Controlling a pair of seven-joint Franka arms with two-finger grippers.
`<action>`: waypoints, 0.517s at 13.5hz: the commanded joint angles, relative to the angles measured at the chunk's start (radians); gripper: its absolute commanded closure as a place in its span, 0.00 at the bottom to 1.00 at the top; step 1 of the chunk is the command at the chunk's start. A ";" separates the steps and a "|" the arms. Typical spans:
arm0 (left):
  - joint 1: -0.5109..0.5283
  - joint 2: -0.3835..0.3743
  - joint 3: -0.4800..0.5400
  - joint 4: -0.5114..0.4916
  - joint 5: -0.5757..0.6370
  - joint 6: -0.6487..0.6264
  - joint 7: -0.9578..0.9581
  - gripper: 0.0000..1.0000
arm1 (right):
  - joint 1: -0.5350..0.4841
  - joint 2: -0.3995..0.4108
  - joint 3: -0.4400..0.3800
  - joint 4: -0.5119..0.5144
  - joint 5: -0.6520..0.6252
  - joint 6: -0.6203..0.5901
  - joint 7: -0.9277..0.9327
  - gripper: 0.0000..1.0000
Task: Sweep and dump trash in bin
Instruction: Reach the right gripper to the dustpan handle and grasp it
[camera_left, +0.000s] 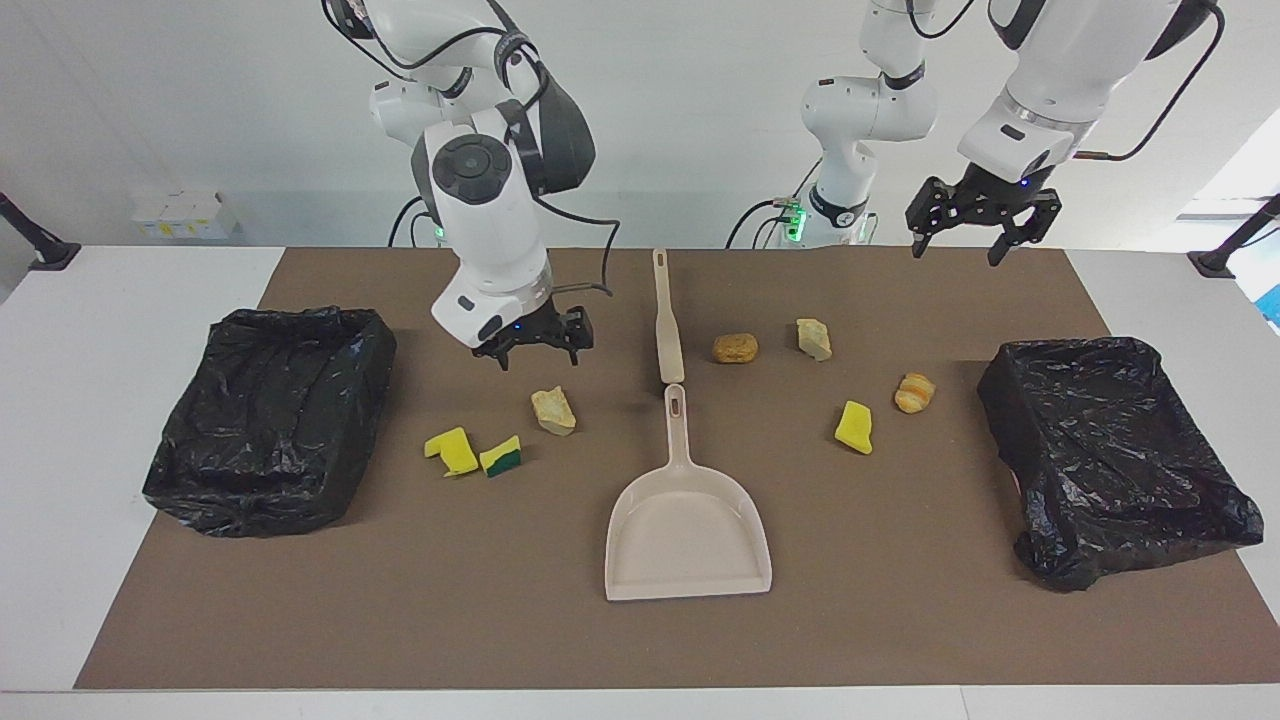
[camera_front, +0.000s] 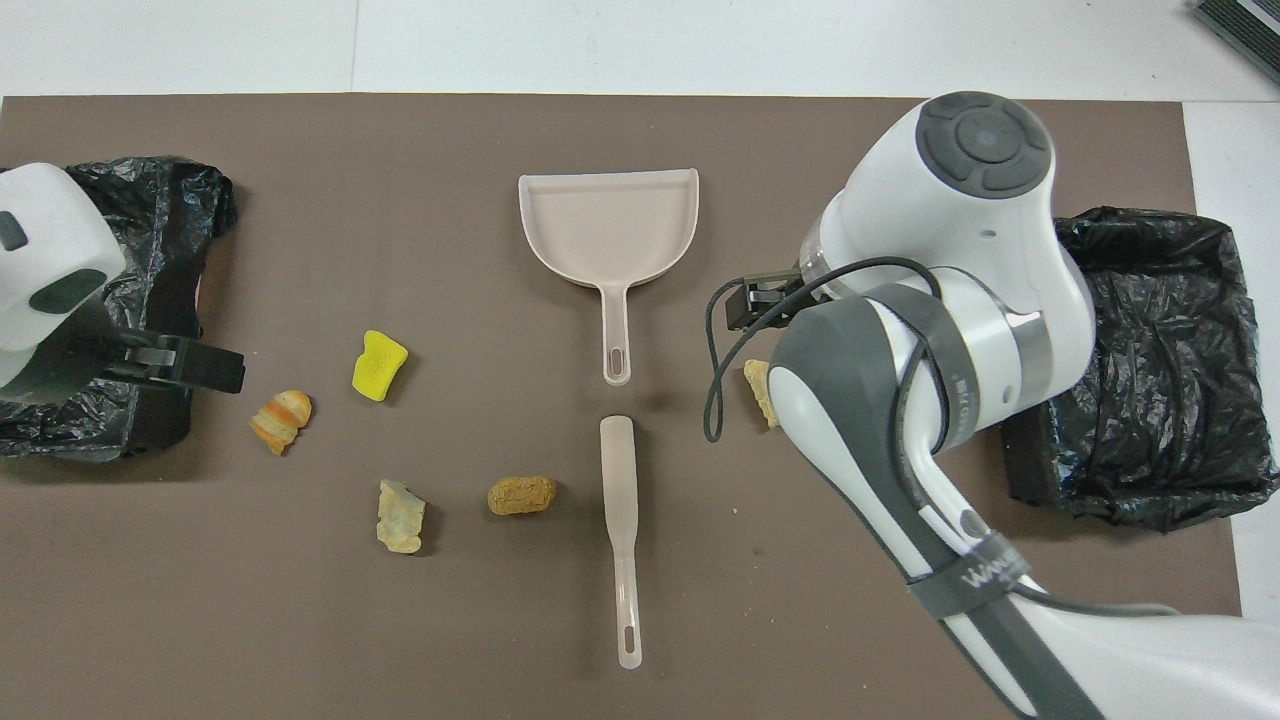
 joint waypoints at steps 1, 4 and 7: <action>-0.022 -0.061 0.014 -0.082 -0.002 0.030 -0.008 0.00 | 0.022 0.081 0.007 0.031 0.028 0.116 0.029 0.00; -0.022 -0.061 0.014 -0.083 -0.002 0.028 -0.008 0.00 | 0.066 0.182 0.024 0.069 0.057 0.235 0.061 0.00; -0.022 -0.062 0.016 -0.085 -0.003 0.028 -0.008 0.00 | 0.155 0.282 0.012 0.168 0.040 0.261 0.171 0.00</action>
